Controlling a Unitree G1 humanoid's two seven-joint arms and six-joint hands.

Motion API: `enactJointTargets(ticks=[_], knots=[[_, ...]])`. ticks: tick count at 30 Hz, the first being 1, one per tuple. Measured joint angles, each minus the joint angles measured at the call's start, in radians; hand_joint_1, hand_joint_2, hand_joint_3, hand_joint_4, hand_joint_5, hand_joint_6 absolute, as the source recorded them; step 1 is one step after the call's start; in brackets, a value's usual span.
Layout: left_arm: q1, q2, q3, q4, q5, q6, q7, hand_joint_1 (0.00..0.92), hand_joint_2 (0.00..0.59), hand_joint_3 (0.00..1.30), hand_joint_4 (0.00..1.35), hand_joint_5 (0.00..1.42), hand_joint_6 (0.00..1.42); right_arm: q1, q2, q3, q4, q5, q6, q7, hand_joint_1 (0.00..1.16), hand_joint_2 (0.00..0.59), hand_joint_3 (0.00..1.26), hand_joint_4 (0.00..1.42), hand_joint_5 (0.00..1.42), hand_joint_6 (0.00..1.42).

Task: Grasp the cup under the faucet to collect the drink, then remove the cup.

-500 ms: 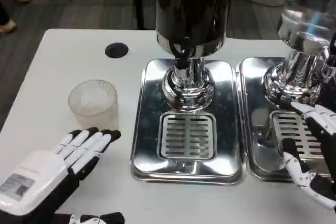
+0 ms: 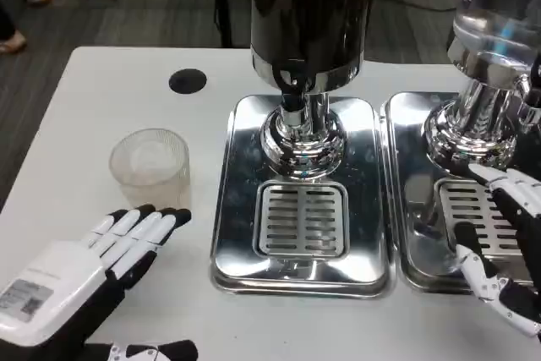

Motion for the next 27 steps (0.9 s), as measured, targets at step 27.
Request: enactJointTargets(ticks=[27], knots=[[-0.247, -0.056, 0.037, 0.189, -0.203, 0.148, -0.034, 0.000, 0.041, 0.00, 0.00, 0.03, 0.10, -0.042, 0.007, 0.002, 0.019, 0.004, 0.002, 0.022, 0.45, 0.484, 0.26, 0.25, 0.21, 0.23]])
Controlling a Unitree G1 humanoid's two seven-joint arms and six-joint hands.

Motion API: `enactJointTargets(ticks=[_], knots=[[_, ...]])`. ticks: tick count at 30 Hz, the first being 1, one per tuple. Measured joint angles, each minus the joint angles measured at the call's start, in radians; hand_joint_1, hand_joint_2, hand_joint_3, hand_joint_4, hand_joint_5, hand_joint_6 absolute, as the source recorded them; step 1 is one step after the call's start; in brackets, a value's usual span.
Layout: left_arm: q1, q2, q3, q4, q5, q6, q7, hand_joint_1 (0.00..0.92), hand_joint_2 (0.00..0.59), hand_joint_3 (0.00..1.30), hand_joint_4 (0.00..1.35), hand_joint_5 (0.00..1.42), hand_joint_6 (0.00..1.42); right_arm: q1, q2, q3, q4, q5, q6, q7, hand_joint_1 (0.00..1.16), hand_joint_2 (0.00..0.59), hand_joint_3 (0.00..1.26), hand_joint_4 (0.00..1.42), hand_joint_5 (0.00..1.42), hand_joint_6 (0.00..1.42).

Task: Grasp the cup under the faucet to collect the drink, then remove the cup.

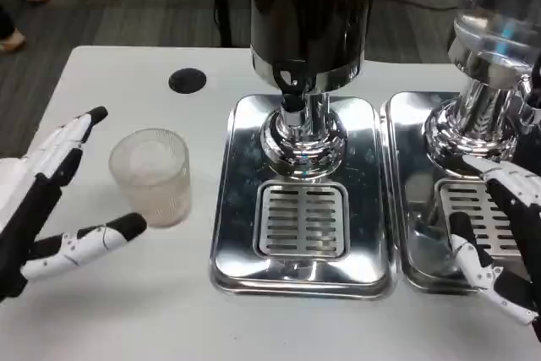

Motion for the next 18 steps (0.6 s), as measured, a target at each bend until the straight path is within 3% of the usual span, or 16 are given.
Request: enactJointTargets(ticks=[8, 18], knots=[[-0.126, -0.020, -0.053, 0.118, 0.002, 0.072, -0.028, 0.000, 0.023, 0.00, 0.00, 0.02, 0.10, 0.003, 0.000, -0.001, -0.014, 0.001, -0.002, 0.000, 0.45, 0.484, 0.27, 0.26, 0.21, 0.23], [-0.252, -0.029, -0.140, 0.285, 0.007, 0.096, -0.044, 0.000, 0.020, 0.00, 0.00, 0.02, 0.10, 0.007, 0.002, 0.000, -0.019, 0.000, -0.003, 0.000, 0.45, 0.484, 0.27, 0.26, 0.22, 0.23]])
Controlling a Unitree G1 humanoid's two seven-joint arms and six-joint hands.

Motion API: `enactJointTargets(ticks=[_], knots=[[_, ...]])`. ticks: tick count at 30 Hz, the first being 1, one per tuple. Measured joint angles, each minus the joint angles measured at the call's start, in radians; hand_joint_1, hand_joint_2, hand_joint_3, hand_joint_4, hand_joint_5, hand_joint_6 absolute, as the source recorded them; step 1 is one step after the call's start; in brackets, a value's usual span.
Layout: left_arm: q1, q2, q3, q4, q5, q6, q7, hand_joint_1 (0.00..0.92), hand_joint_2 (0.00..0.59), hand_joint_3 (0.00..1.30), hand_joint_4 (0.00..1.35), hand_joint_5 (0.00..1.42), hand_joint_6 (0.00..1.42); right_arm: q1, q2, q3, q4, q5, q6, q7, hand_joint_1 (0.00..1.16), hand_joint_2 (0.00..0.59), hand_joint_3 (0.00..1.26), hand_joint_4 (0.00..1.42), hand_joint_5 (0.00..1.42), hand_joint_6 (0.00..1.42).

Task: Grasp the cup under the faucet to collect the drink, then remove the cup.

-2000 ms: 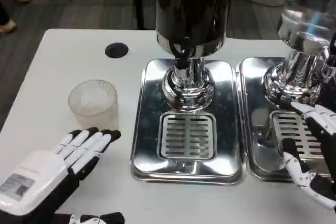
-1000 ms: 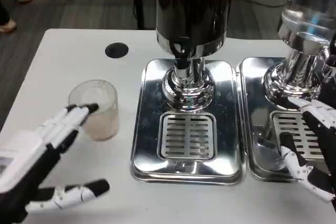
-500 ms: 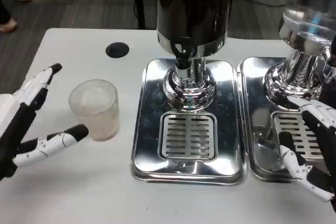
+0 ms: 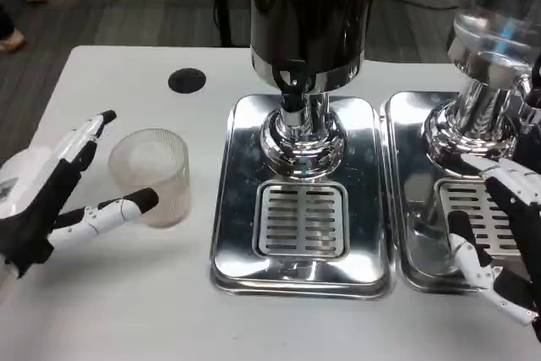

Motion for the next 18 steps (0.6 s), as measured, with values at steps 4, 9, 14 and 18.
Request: enactJointTargets(ticks=[4, 9, 14, 18], knots=[[-0.044, -0.007, -0.023, 0.069, 0.000, 0.002, 0.001, 0.000, 0.018, 0.00, 0.00, 0.01, 0.10, 0.000, 0.001, 0.007, -0.001, -0.001, -0.001, 0.000, 0.45, 0.484, 0.27, 0.26, 0.22, 0.23], [-0.098, -0.012, -0.051, 0.152, 0.000, 0.003, 0.004, 0.000, 0.017, 0.00, 0.00, 0.01, 0.10, -0.001, 0.001, 0.010, -0.001, -0.001, -0.003, 0.001, 0.45, 0.484, 0.27, 0.26, 0.22, 0.23], [-0.127, -0.022, -0.068, 0.214, 0.000, 0.002, 0.011, 0.000, 0.016, 0.00, 0.00, 0.01, 0.10, -0.002, 0.001, 0.012, -0.001, 0.000, -0.005, 0.004, 0.45, 0.484, 0.28, 0.26, 0.22, 0.24], [-0.154, -0.024, -0.095, 0.243, 0.004, 0.001, 0.011, 0.000, 0.014, 0.00, 0.00, 0.01, 0.10, -0.006, 0.002, 0.019, -0.001, 0.000, -0.006, 0.006, 0.45, 0.484, 0.28, 0.26, 0.22, 0.24]])
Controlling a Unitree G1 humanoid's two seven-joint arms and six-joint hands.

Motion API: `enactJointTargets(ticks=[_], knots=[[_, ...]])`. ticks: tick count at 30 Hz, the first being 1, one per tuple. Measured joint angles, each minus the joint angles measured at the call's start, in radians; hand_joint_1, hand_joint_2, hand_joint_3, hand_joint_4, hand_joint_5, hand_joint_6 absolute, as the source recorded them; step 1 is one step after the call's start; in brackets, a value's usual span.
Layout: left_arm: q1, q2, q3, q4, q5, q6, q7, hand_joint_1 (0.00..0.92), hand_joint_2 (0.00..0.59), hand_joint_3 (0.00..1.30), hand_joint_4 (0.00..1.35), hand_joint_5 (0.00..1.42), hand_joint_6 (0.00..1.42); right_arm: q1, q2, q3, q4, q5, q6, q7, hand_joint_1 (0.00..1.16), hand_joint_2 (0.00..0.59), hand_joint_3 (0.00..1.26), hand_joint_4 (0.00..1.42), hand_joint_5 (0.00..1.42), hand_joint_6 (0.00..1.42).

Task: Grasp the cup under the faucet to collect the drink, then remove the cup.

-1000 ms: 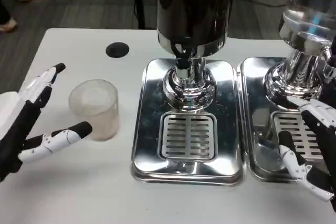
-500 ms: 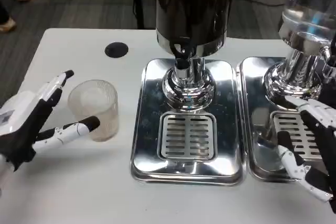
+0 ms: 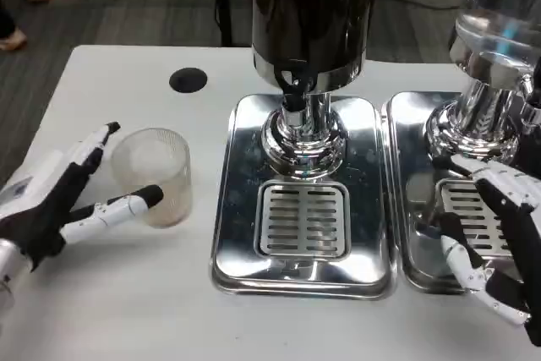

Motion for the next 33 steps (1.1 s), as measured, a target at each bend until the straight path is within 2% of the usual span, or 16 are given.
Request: enactJointTargets(ticks=[5, 9, 13, 33], knots=[[-0.044, -0.003, -0.036, 0.038, 0.034, 0.000, 0.001, 0.025, 0.013, 0.00, 0.00, 0.01, 0.10, -0.003, 0.002, 0.007, 0.000, 0.000, -0.002, 0.000, 0.45, 0.484, 0.28, 0.26, 0.23, 0.26], [-0.046, -0.003, -0.040, 0.047, 0.034, -0.002, 0.001, 0.032, 0.012, 0.00, 0.00, 0.01, 0.10, 0.011, 0.020, 0.016, -0.024, -0.005, -0.001, 0.000, 0.45, 0.484, 0.28, 0.26, 0.23, 0.26], [-0.059, -0.003, -0.052, 0.072, 0.040, -0.002, 0.004, 0.052, 0.017, 0.00, 0.00, 0.02, 0.10, 0.017, 0.022, 0.020, -0.041, -0.006, -0.002, 0.001, 0.45, 0.484, 0.28, 0.27, 0.24, 0.28], [-0.134, -0.024, -0.120, 0.162, 0.112, 0.011, 0.135, 0.068, 0.029, 0.00, 0.00, 0.05, 0.12, 0.011, 0.025, 0.027, -0.040, -0.004, -0.002, 0.003, 0.45, 0.484, 0.28, 0.27, 0.26, 0.34]])
